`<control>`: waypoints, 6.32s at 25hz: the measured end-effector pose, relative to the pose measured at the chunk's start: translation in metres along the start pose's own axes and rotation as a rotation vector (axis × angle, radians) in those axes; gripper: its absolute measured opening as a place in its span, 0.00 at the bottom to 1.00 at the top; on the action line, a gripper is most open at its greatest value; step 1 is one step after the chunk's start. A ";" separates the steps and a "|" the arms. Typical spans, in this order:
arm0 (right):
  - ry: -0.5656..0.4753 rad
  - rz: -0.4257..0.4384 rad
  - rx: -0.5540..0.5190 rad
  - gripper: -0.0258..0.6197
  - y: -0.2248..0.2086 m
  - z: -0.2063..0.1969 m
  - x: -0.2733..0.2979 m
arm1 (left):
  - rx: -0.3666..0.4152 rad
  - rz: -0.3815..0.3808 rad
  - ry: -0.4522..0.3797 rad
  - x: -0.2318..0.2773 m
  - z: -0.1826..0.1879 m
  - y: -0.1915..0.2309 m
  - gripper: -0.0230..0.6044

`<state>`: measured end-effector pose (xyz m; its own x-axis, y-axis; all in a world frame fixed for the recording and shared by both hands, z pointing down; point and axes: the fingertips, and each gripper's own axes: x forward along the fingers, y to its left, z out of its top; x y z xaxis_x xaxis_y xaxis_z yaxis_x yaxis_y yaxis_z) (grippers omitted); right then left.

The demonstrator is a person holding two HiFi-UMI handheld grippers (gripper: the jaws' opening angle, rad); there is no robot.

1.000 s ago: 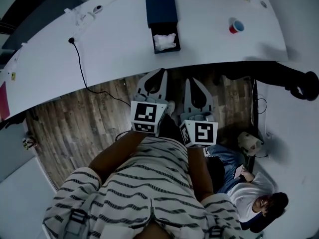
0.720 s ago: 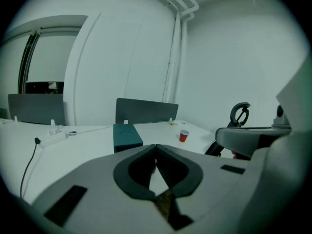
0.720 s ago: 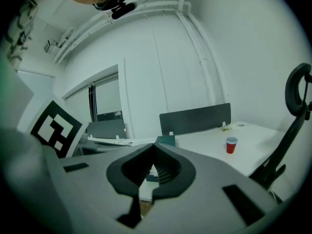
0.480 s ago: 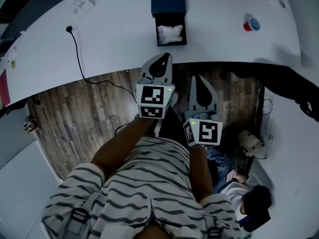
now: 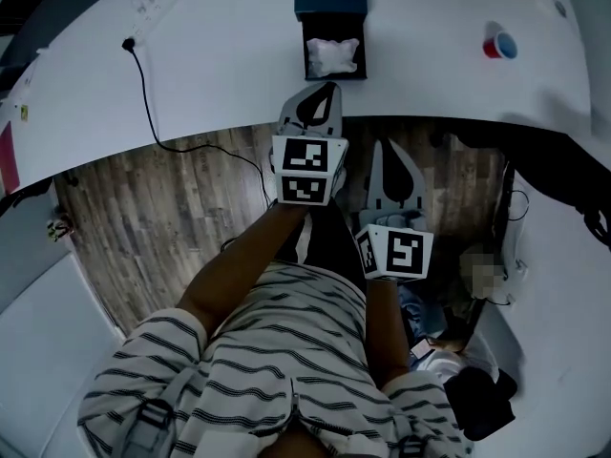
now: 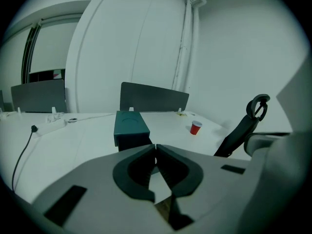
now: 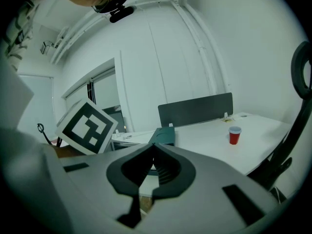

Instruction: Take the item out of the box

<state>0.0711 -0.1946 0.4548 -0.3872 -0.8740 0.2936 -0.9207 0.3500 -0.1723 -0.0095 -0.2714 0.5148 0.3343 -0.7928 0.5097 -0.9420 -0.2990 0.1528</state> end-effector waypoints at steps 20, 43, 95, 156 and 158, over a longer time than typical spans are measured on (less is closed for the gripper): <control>0.052 0.011 0.031 0.07 -0.014 -0.027 0.009 | -0.005 0.066 0.121 0.063 -0.032 0.022 0.15; 0.132 0.034 0.058 0.07 -0.015 -0.055 0.021 | -0.035 0.141 0.302 0.119 -0.064 0.042 0.15; 0.045 -0.028 0.036 0.07 0.004 -0.014 -0.014 | 0.012 0.130 0.218 0.060 -0.021 0.029 0.08; -0.251 -0.083 -0.070 0.07 0.062 0.122 -0.084 | 0.070 -0.063 -0.398 -0.181 0.117 -0.021 0.08; -0.260 -0.086 -0.069 0.07 0.061 0.125 -0.084 | 0.076 -0.064 -0.410 -0.184 0.118 -0.022 0.08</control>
<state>0.0532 -0.1415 0.3017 -0.2907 -0.9554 0.0519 -0.9541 0.2854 -0.0906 -0.0467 -0.1819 0.3177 0.3915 -0.9123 0.1201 -0.9190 -0.3809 0.1023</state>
